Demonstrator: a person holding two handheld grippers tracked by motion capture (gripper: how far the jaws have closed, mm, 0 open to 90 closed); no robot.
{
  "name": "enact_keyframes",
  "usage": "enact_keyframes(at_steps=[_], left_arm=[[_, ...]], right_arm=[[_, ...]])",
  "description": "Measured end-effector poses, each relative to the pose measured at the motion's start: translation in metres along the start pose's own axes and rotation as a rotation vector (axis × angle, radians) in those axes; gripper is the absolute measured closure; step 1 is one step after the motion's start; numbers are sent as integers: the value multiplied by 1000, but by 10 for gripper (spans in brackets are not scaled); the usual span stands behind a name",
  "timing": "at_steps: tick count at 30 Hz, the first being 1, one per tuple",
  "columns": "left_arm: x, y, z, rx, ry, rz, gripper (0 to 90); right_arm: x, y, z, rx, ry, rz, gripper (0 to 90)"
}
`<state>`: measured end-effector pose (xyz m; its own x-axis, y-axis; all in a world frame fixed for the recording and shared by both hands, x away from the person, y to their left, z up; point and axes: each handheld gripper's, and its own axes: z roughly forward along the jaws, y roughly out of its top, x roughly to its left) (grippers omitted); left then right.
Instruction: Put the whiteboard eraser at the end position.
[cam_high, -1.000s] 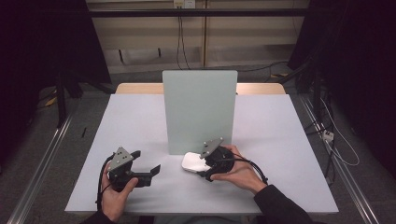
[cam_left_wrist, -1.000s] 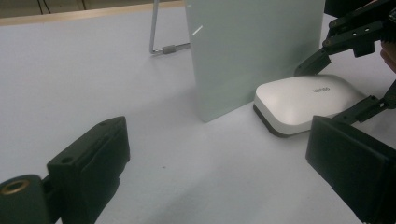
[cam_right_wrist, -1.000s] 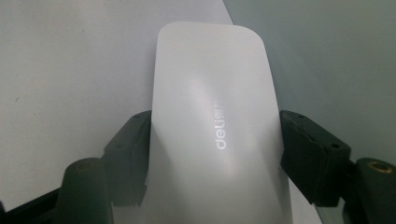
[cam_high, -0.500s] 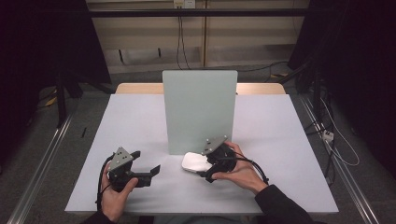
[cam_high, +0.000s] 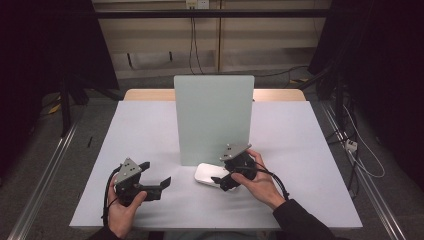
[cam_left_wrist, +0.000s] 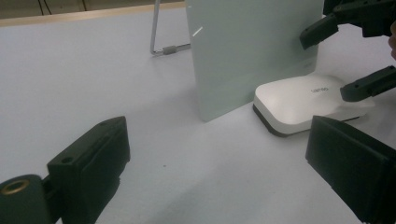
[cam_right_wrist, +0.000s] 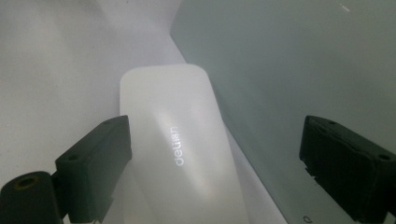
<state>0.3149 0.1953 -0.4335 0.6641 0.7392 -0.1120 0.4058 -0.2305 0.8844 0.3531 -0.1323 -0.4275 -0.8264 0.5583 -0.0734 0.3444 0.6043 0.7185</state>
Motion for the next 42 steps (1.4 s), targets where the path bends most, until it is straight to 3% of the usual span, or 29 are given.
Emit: enact_keyframes(at_steps=[3,8,16,23,25,42], left_arm=[[0,0,1,3,-4,7,58],[-1,1,2,5,-8,13,58],[-1,2,3,11,-14,29,57],[-1,2,5,-6,-28,18,44],[-1,3,4,-8,-27,25,42],[2,2,4,2,-11,7,45]], right_arm=[[0,1,-3,-18,1,53,92],[1,0,-7,-45,-29,62,91],[-4,-7,-17,-95,-58,125,79],[-6,-13,-27,-128,-97,159,80],[-5,-15,-29,-129,-131,159,77],[-13,-57,-50,-160,-217,271,88]])
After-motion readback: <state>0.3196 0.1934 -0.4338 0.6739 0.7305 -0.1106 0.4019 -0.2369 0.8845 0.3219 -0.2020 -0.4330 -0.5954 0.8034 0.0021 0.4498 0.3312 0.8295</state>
